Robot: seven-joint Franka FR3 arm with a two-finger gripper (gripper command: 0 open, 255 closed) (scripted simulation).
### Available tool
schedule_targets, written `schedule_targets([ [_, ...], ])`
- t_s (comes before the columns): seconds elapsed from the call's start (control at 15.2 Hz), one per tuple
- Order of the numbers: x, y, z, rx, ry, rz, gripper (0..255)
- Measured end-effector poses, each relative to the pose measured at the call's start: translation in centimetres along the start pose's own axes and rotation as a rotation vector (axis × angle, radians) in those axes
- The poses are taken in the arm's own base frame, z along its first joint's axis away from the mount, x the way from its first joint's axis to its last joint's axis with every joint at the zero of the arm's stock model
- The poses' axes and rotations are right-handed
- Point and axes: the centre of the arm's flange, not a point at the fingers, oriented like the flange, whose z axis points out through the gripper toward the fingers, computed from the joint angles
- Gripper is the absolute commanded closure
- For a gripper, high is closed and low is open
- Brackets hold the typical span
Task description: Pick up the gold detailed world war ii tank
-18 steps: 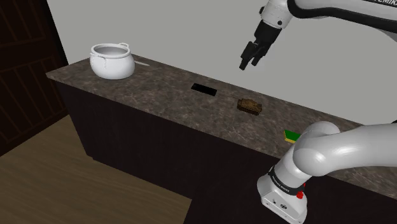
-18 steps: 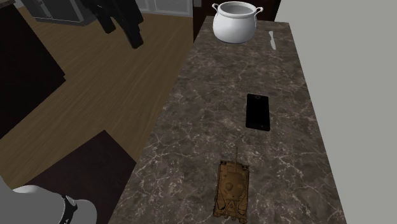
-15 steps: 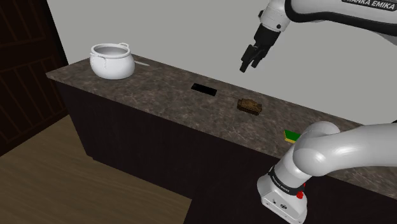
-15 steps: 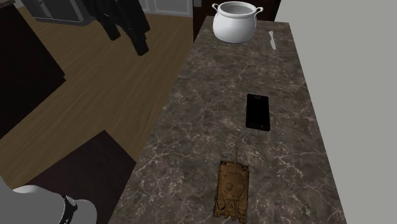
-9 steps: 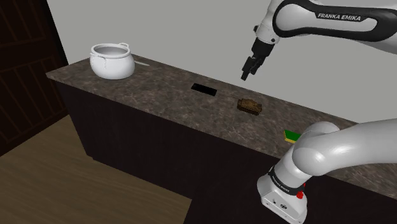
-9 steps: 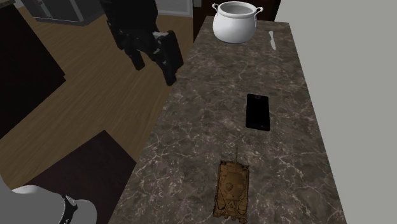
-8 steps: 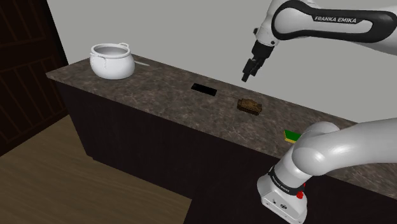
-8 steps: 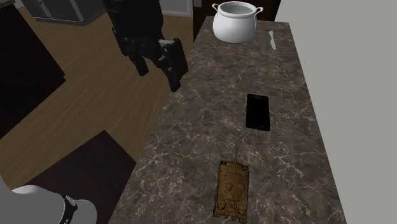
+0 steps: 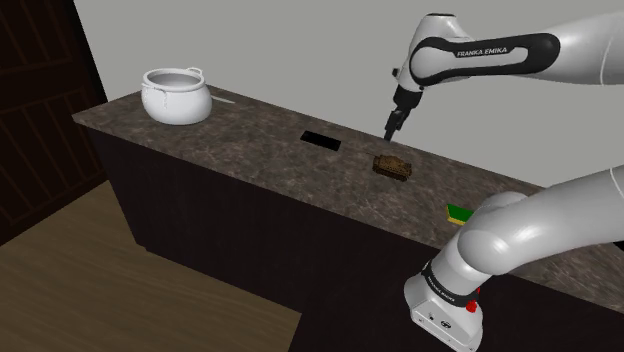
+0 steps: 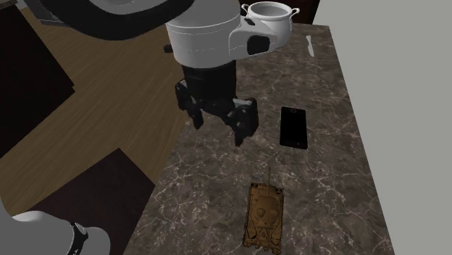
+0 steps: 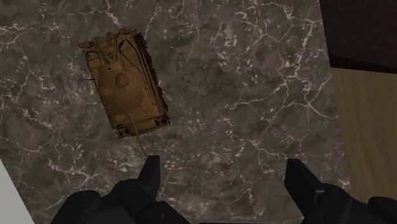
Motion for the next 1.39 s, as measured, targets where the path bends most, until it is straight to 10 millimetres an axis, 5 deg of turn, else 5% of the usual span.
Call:
schedule_targets([
  [0.86,1.6,10.9,11.8,-0.04,-0.125,-0.151,0],
  [1.39,1.7,11.5,16.3,-0.043,-0.132,-0.16,0],
])
